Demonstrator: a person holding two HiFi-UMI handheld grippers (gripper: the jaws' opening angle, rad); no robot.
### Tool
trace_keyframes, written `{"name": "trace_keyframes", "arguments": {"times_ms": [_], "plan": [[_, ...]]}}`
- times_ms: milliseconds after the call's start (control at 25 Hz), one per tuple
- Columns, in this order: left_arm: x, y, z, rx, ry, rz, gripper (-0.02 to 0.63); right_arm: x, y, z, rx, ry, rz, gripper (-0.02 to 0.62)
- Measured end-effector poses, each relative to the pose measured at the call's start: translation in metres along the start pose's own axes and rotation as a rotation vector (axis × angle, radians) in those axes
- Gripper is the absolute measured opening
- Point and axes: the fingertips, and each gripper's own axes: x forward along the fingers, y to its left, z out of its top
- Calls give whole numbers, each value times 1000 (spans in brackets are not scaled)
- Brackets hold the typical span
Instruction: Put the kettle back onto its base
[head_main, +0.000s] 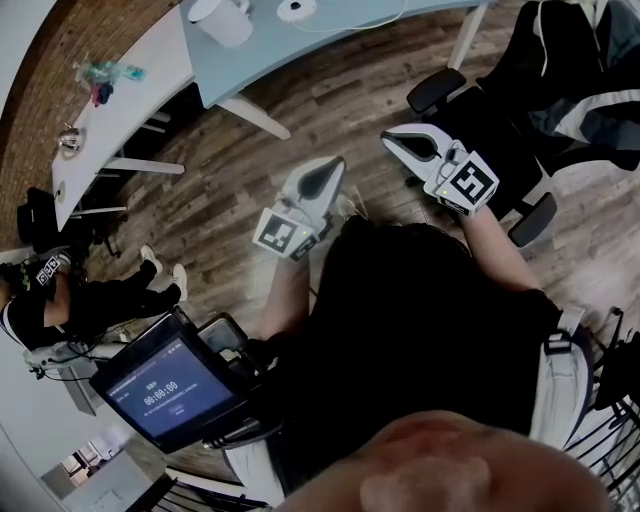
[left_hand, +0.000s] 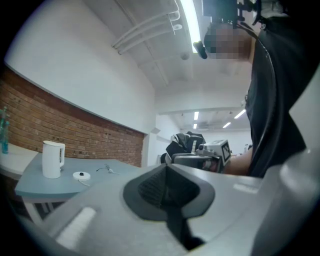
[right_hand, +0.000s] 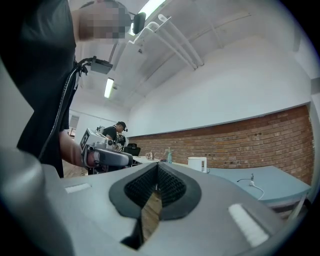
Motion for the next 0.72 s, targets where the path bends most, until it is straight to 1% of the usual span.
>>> {"name": "trace_keyframes", "arguments": {"times_ms": [160, 280, 480, 640, 720], "plan": [[1, 1, 2, -5, -2, 7, 2, 1, 3, 7, 55, -39, 53, 3], [-1, 2, 1, -8, 4, 12, 2, 2, 3, 6, 62, -46, 49, 3], [-8, -12, -11, 1, 7, 16, 2, -8, 15, -5, 67, -54, 54, 3], [-10, 6, -23, -6, 21, 24, 2, 9, 12, -19, 78, -48, 70, 3], [-12, 5, -26, -11, 29, 24, 2, 8, 13, -21, 83, -46, 71, 3]]}}
